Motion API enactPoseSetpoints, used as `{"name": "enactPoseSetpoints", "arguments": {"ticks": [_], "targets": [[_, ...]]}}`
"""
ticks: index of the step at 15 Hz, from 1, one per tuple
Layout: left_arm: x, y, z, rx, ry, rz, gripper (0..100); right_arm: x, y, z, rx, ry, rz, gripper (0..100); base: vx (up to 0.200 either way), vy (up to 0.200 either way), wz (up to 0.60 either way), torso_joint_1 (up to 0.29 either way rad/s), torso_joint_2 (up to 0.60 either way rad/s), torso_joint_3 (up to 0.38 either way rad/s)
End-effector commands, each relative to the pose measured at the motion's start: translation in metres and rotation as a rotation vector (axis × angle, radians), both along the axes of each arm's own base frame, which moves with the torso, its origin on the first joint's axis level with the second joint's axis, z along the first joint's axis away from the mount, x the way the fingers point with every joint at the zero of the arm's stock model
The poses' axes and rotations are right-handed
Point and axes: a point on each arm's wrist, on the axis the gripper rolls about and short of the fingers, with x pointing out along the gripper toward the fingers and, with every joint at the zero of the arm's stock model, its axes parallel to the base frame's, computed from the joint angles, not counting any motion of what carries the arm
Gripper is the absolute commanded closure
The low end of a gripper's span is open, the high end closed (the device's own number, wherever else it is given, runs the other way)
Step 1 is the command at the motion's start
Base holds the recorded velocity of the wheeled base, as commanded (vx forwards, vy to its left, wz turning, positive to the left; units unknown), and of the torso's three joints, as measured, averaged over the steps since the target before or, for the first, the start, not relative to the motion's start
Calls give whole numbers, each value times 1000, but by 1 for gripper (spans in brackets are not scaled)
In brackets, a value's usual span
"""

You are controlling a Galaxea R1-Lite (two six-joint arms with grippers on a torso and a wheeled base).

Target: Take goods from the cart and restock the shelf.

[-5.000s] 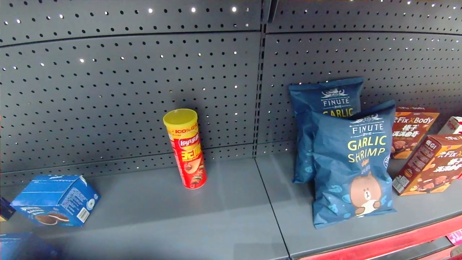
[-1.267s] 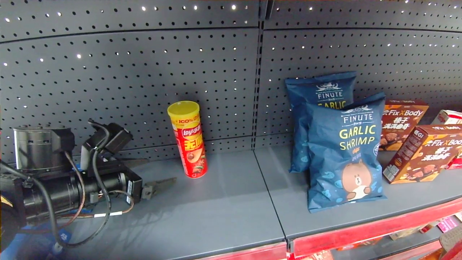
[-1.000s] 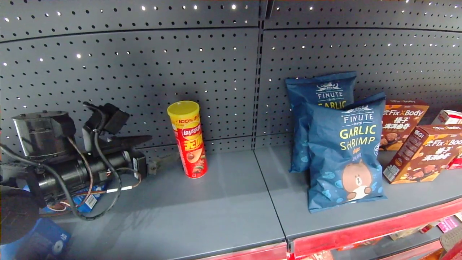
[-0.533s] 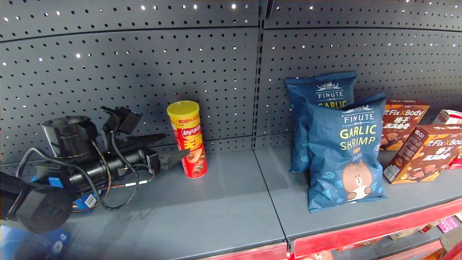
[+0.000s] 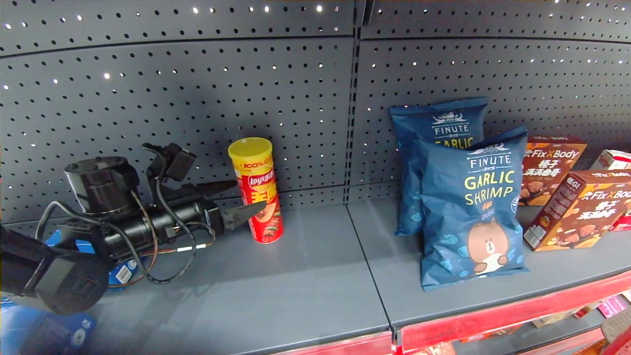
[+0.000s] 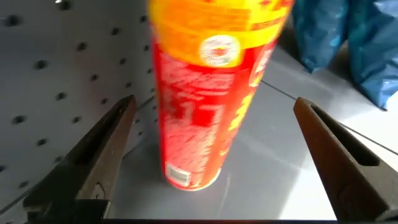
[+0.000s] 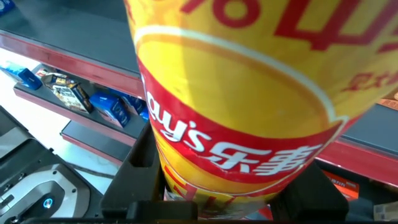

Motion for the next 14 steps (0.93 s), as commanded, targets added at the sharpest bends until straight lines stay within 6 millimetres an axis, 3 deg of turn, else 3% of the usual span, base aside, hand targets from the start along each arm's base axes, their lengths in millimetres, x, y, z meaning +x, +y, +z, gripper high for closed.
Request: {"name": "enactPoseSetpoints", "arguments": {"ticks": [1,14], "targets": [[4,-6,-2,0,3,-13,0,0,0,0,13,9,-2,100,0,0,0,0,0,0],[39,-21,-18,15,14,29,0,1,0,0,30,24,-8,100,0,0,0,0,0,0]]}}
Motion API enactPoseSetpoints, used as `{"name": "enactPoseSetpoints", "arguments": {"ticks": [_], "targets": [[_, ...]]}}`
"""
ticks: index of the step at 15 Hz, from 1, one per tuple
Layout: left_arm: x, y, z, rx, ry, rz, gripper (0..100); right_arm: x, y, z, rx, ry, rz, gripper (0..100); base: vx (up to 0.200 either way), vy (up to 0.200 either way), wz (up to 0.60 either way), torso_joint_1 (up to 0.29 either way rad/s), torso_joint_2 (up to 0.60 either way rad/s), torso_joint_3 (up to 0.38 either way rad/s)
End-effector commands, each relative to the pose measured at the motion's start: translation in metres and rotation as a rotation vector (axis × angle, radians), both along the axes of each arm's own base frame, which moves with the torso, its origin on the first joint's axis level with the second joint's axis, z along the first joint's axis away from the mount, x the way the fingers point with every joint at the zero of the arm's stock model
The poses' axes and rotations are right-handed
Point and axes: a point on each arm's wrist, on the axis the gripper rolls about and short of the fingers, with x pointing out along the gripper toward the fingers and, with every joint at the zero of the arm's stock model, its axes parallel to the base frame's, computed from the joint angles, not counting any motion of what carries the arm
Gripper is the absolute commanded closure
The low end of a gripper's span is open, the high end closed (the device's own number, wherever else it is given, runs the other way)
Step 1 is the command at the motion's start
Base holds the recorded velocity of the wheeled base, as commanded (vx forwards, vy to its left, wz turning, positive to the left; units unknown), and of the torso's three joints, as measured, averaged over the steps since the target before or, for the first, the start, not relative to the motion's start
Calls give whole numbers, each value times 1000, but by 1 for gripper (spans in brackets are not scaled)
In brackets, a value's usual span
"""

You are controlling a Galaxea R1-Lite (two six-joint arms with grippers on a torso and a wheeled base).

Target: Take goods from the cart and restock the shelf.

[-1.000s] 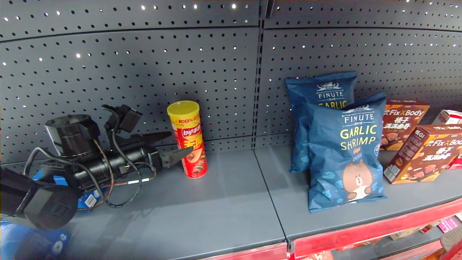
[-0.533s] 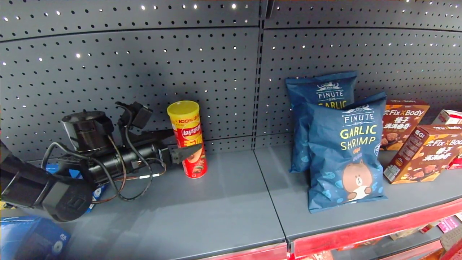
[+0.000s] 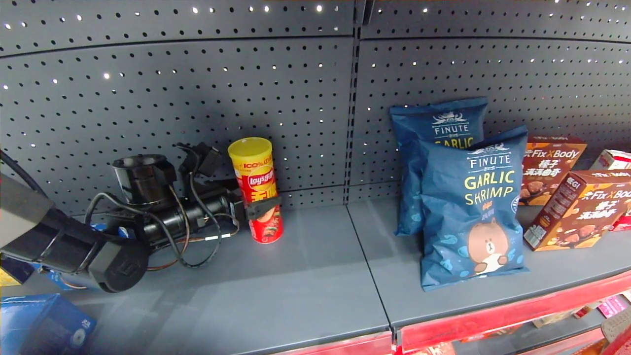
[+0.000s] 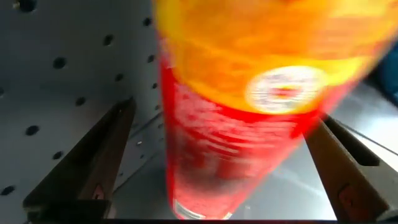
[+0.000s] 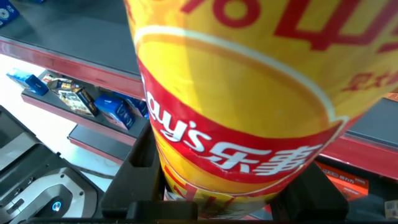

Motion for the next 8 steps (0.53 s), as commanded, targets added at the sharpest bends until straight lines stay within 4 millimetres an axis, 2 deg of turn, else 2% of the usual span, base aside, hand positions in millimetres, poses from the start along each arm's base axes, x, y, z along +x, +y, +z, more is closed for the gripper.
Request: {"name": "enactPoseSetpoints", "arguments": {"ticks": [1,8], "targets": [[3,-4,-5,5,11,-2,0,0,0,0,-2,2,1,100,0,0,0,0,0,0],[6,-15,-9,32,38,88,0,0,0,0,9,4,-2,100,0,0,0,0,0,0]]}}
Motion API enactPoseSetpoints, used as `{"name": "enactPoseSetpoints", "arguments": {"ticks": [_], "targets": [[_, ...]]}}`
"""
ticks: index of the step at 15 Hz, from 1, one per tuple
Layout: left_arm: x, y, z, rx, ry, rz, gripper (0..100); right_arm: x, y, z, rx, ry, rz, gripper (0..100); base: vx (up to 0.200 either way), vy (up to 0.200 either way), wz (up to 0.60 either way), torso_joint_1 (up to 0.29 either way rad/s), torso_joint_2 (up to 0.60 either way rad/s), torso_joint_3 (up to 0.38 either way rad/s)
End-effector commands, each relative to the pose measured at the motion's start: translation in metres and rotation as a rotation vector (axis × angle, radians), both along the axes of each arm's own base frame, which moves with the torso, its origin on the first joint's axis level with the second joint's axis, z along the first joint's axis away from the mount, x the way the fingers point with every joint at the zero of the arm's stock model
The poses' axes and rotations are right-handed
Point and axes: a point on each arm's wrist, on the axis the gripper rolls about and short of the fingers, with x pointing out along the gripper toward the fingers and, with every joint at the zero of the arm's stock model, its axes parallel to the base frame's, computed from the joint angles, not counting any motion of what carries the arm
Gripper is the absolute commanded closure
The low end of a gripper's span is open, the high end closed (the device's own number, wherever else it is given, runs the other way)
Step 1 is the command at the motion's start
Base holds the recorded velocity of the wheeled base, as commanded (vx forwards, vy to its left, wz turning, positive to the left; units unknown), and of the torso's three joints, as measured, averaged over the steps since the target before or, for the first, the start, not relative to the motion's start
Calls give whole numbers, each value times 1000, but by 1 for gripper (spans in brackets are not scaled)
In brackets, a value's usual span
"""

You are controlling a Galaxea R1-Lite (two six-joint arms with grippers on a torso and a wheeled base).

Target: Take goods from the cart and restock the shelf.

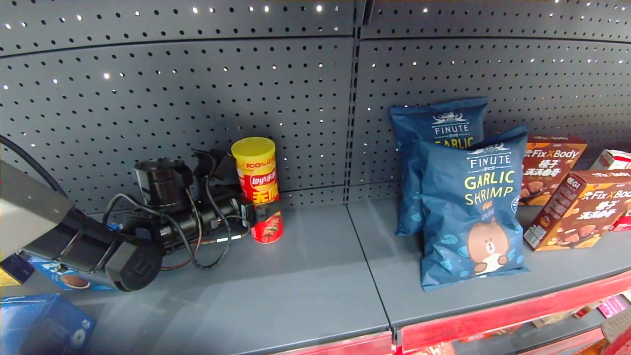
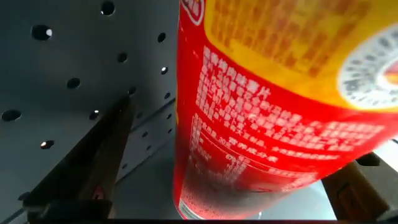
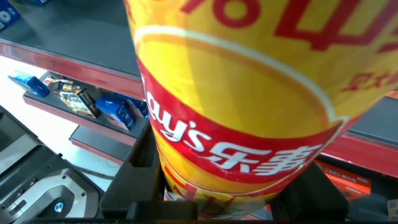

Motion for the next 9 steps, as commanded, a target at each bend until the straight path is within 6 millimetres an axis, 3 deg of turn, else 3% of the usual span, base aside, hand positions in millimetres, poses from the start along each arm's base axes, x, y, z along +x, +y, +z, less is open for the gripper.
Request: {"name": "enactPoseSetpoints", "arguments": {"ticks": [1,2,6,9], "targets": [[0,-3,1,0,-4,-5,0,0,0,0,0,-2,1,100,0,0,0,0,0,0],[0,-3,1,-2,-10,-7,100,-1,0,0,0,-2,1,100,0,0,0,0,0,0],[-8,-12,0,5,8,-16,100,-1,0,-2,-1,0,-1,100,0,0,0,0,0,0],[-31,-12,18,-7,-27,-31,100,-1,0,-1,0,-3,-1,100,0,0,0,0,0,0]]}}
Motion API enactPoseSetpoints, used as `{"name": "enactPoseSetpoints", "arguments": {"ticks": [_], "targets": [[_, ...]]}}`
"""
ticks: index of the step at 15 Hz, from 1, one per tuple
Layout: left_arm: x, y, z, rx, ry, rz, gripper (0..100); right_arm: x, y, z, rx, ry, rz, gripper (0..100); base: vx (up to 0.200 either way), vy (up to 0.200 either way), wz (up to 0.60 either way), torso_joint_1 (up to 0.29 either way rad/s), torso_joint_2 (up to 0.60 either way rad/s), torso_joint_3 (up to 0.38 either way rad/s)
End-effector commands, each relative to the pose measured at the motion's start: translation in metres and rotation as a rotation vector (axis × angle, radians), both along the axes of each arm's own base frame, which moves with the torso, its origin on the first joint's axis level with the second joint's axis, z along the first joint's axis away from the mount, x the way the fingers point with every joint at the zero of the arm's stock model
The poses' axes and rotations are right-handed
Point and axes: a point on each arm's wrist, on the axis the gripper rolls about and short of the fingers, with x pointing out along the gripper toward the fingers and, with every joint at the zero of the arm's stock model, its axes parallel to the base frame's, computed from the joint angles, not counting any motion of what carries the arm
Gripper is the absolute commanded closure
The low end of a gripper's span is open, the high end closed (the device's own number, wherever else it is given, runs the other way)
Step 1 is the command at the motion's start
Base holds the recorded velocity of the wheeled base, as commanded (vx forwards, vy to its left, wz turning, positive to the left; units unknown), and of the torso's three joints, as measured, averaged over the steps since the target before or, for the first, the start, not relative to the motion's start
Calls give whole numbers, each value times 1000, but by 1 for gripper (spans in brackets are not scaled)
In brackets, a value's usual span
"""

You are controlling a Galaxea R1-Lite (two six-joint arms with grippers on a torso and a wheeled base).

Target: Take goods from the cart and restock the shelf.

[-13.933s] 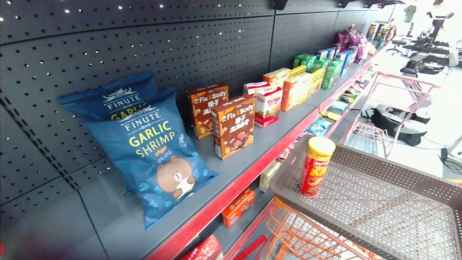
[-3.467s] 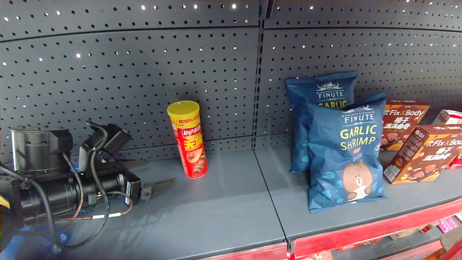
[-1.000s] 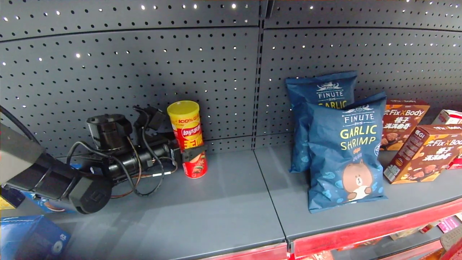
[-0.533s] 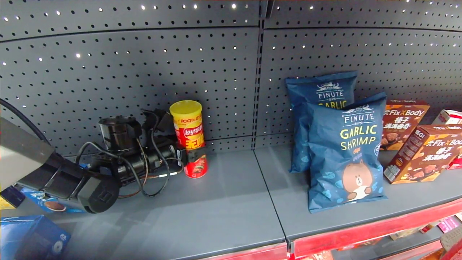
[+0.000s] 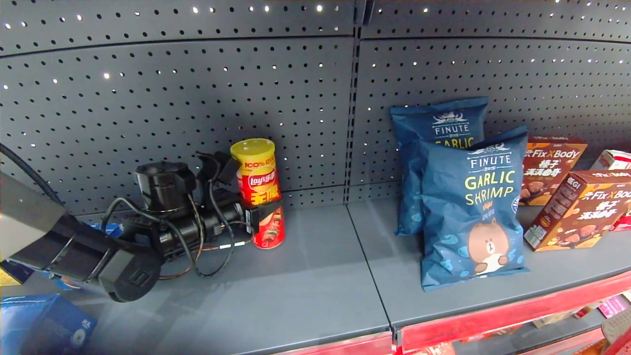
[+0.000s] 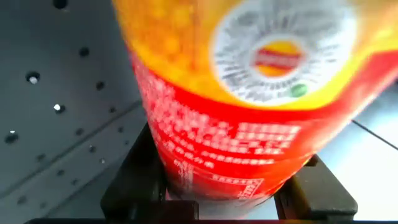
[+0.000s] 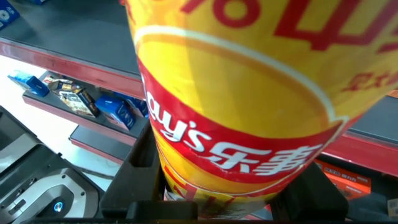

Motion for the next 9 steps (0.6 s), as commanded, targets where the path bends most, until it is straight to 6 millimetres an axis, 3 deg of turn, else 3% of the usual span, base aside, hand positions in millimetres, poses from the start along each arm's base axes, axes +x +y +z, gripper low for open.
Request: {"name": "enactPoseSetpoints", "arguments": {"ticks": [1,5,9], "targets": [[-20,-1,20,-15,-45,-20,100,0,0,0,2,-2,1,100,0,0,0,0,0,0],[-78,12,47,-85,-68,-125,100,0,0,1,2,-6,1,100,0,0,0,0,0,0],[-115,23,31,-85,-10,-241,100,1,1,4,2,-7,4,100,0,0,0,0,0,0]]}}
